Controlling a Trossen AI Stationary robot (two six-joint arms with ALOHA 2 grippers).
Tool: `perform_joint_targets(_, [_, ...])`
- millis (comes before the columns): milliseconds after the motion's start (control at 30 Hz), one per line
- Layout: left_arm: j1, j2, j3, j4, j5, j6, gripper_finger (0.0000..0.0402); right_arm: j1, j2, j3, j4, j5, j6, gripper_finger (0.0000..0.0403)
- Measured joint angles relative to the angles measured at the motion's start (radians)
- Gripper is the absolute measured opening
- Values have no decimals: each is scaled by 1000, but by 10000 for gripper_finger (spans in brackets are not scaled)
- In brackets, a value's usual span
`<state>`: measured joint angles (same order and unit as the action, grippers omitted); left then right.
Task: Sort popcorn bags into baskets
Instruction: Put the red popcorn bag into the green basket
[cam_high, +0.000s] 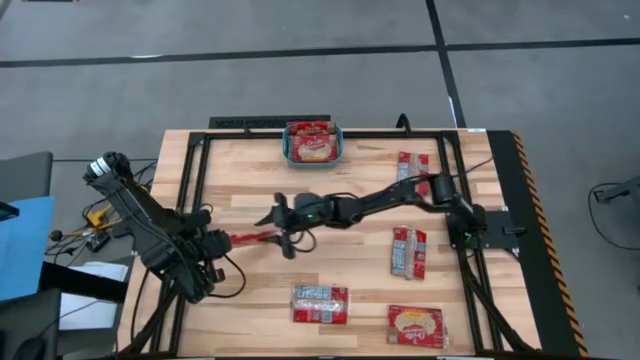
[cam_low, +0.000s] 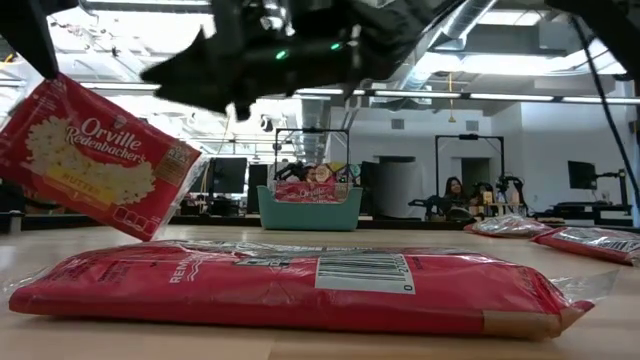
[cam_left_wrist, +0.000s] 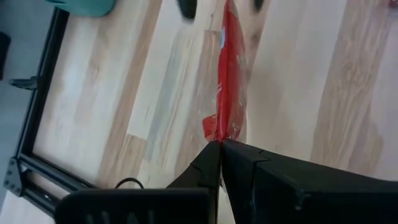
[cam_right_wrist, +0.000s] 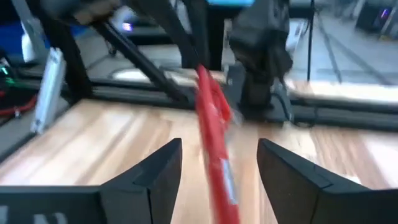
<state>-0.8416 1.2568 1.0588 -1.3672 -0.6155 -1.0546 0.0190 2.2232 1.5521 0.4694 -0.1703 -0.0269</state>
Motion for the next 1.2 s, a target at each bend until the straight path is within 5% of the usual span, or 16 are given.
perform_joint_targets(300, [-1,0,0,0,-35,14,0,-12,119,155,-154,-71,27,179])
perform_joint_targets(567, [11,0,1,-6,-121,26,0,-35,77,156,-286,-71,16,24])
perform_joint_targets(733, [30,0,1,-9,-187,-8,4,-74,-8,156,-455,-58,2,18])
perform_joint_targets(933, [65,0,1,-34,-247,-111,34,-152,-193,156,-771,114,-107,16])
perform_joint_targets(1200, [95,0,-36,-31,-255,-119,66,-427,-364,156,-1019,133,-270,16])
